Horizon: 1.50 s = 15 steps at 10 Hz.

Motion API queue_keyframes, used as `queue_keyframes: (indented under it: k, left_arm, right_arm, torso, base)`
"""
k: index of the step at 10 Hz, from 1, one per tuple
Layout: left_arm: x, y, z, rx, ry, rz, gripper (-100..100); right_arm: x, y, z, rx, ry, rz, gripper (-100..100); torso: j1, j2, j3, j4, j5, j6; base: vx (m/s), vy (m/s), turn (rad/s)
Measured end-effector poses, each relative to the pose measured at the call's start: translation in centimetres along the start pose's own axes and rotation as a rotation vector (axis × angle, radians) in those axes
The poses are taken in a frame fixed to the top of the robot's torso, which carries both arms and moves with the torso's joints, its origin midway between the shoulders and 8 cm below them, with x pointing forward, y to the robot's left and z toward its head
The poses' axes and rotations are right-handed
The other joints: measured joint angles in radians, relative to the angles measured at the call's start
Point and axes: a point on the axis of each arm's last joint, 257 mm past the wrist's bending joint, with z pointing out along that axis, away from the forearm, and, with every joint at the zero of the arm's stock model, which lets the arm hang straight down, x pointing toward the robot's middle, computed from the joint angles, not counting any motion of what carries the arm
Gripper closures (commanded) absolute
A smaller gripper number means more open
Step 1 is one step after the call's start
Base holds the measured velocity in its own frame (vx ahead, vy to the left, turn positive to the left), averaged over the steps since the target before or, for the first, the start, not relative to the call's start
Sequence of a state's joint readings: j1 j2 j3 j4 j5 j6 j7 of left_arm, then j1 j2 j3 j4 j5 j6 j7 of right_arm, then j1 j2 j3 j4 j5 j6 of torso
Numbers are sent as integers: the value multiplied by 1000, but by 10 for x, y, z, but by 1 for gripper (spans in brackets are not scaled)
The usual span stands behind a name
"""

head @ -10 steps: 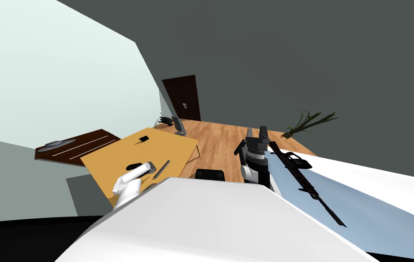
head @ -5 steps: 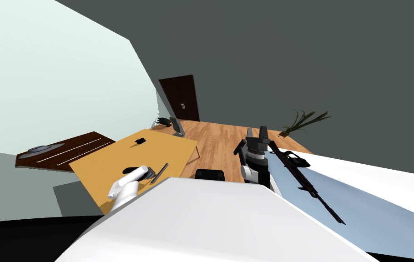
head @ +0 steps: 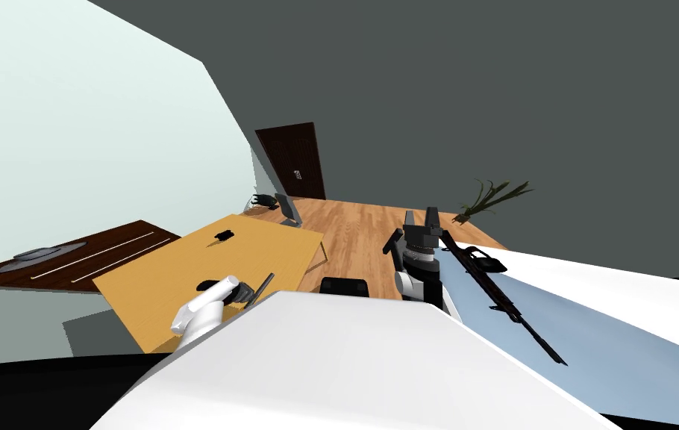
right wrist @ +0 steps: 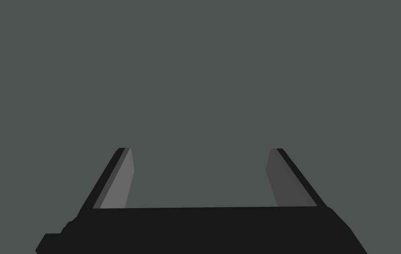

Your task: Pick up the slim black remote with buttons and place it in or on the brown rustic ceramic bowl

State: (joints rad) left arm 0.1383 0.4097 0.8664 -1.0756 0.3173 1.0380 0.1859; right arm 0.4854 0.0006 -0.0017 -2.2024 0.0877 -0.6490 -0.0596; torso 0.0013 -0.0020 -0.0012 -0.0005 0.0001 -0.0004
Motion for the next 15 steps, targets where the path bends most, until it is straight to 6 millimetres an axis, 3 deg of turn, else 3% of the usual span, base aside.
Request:
queue_keyframes:
  k: [2,7,8,9,15]
  left_arm:
    - [-12,25,5,-83,-14,-52,-100]
    - [-28,57,9,-202,-31,-125,-100]
    - [-28,58,9,-205,-32,-127,0]
    - [-28,58,9,-205,-32,-126,-100]
    - [13,100,15,-208,-22,-47,-100]
  right_arm:
    - [0,0,0,0,0,0,0]
    - [0,0,0,0,0,0,0]
    - [0,0,0,0,0,0,0]
    - [0,0,0,0,0,0,0]
    - [0,0,0,0,0,0,0]
  torso:
    - [1,-1,-1,0,0,0]
    - [-1,1,0,0,0,0]
    - [-1,1,1,0,0,0]
    - [-2,2,1,0,0,0]
    - [3,1,1,0,1,0]
  base:
    - [43,37,-46]
    - [25,27,-37]
    - [0,0,0]
    - [11,50,148]
    - [29,84,133]
